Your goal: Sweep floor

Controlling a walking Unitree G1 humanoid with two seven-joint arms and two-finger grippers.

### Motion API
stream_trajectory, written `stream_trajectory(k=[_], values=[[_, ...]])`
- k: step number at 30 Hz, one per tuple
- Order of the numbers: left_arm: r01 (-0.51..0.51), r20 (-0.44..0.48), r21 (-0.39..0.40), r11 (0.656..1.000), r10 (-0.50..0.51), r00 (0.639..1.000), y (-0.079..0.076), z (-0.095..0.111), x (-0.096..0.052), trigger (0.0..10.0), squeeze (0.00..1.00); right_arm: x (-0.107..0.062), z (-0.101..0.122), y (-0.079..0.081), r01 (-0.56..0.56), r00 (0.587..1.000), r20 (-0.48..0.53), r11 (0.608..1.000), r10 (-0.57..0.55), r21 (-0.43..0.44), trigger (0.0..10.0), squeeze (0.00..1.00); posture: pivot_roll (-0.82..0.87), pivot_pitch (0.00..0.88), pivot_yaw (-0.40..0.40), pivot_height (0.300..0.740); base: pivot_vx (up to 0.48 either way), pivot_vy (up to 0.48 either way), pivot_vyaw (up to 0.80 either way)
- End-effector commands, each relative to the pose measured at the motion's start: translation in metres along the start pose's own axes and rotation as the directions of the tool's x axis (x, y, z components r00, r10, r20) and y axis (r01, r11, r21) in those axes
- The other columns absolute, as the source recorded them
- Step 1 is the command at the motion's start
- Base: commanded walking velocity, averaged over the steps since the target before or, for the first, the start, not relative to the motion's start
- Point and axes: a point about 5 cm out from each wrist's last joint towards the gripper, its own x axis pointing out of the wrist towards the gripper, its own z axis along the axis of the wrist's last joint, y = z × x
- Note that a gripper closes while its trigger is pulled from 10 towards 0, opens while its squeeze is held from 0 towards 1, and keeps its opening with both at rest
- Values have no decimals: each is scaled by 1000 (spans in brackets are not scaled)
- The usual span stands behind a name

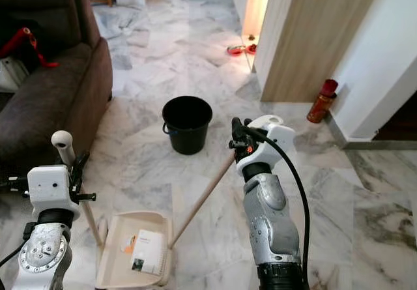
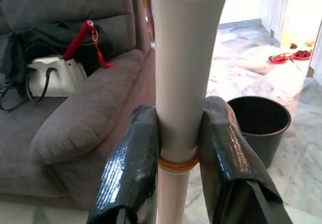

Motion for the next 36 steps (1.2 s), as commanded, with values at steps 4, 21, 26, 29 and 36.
stream_trajectory(k=[4,21,26,29,36], values=[[16,50,9,1000,-16,999,-4,11,4,10000,0,1,11,10,-48,998,48,999,48,5,10000,0,57,102,-36,740,327,0,0],[16,54,10,1000,-16,998,-5,11,6,10000,0,3,15,10,-49,996,75,999,48,21,10000,0,61,102,-39,740,355,0,81],[13,53,10,1000,-14,998,-4,10,5,10000,0,4,18,10,-41,995,90,999,40,13,10000,0,62,100,-39,740,359,0,0],[12,55,11,1000,-13,998,-5,11,6,10000,0,6,25,9,-27,991,133,1000,26,8,10000,0,63,99,-39,740,361,0,0],[15,58,20,1000,-16,998,-4,11,6,10000,0,14,52,12,-6,967,256,1000,11,-20,10000,0,62,96,-38,740,362,0,0]])
